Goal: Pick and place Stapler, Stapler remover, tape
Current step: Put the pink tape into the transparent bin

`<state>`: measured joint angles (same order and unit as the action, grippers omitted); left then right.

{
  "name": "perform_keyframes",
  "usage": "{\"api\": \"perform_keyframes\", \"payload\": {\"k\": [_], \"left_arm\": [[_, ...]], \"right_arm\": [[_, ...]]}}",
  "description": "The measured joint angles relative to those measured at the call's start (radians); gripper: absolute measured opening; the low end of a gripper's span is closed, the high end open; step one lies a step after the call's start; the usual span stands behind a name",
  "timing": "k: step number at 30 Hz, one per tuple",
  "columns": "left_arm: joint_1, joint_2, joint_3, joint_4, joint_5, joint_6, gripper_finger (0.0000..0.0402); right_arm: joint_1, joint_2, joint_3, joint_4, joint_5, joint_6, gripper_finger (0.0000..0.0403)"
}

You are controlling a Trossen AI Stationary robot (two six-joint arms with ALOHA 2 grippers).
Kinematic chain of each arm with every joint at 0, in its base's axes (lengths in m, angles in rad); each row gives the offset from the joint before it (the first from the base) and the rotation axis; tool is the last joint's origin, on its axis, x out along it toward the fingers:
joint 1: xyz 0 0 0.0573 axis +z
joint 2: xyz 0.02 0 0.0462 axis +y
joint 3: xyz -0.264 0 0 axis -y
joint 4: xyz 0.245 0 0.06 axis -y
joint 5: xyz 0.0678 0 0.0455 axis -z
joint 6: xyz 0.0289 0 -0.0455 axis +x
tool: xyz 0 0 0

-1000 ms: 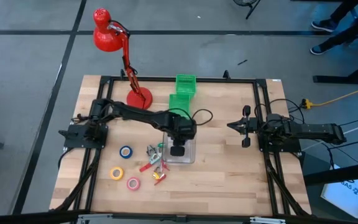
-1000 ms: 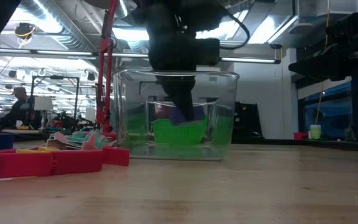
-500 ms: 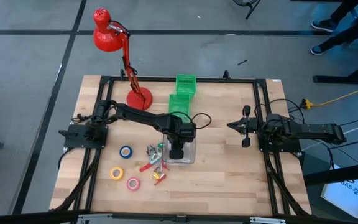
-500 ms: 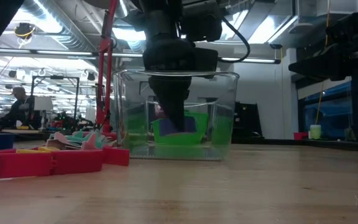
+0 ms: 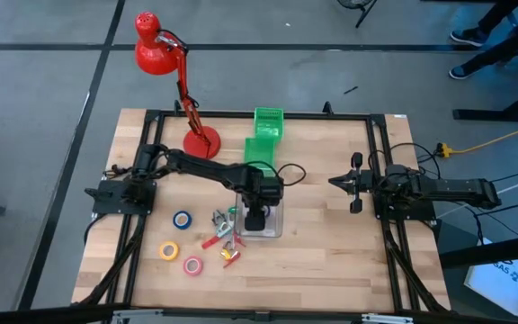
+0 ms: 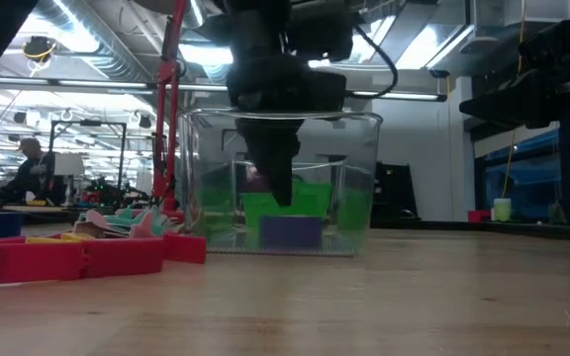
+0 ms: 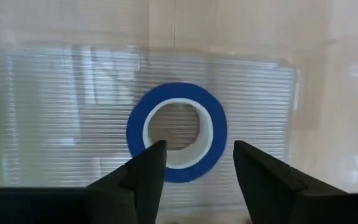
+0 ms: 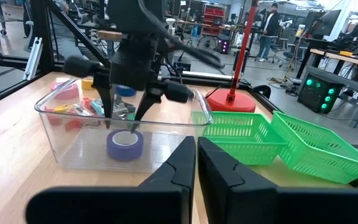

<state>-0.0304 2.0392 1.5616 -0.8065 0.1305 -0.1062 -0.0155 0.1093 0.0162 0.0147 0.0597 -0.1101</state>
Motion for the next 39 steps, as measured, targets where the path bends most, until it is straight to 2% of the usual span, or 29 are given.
{"api": "perform_keyframes", "payload": {"k": [6, 13, 20, 25, 30, 39], "left_arm": [[0.006, -0.035, 0.129, -0.137, -0.036, -0.013, 0.0184], [-0.007, -0.093, 0.231, -0.190, -0.037, -0.013, 0.0172], [-0.079, -0.223, 0.237, -0.230, -0.048, -0.018, 0.0164], [-0.153, -0.296, 0.236, -0.240, -0.098, -0.090, 0.0159], [-0.220, -0.314, 0.236, -0.254, -0.162, -0.119, 0.0160], [-0.280, -0.314, 0.236, -0.285, -0.164, -0.138, 0.0156]], "right_arm": [[0.000, 0.000, 0.000, 0.000, 0.000, 0.000, 0.0021], [0.000, 0.000, 0.000, 0.001, -0.010, 0.000, 0.0021], [0.000, 0.000, 0.000, 0.000, -0.011, 0.000, 0.0021], [0.000, 0.000, 0.000, 0.000, -0.010, 0.000, 0.0021], [0.000, 0.000, 0.000, 0.000, -0.009, 0.000, 0.0021], [0.000, 0.000, 0.000, 0.000, -0.008, 0.000, 0.0021]]}}
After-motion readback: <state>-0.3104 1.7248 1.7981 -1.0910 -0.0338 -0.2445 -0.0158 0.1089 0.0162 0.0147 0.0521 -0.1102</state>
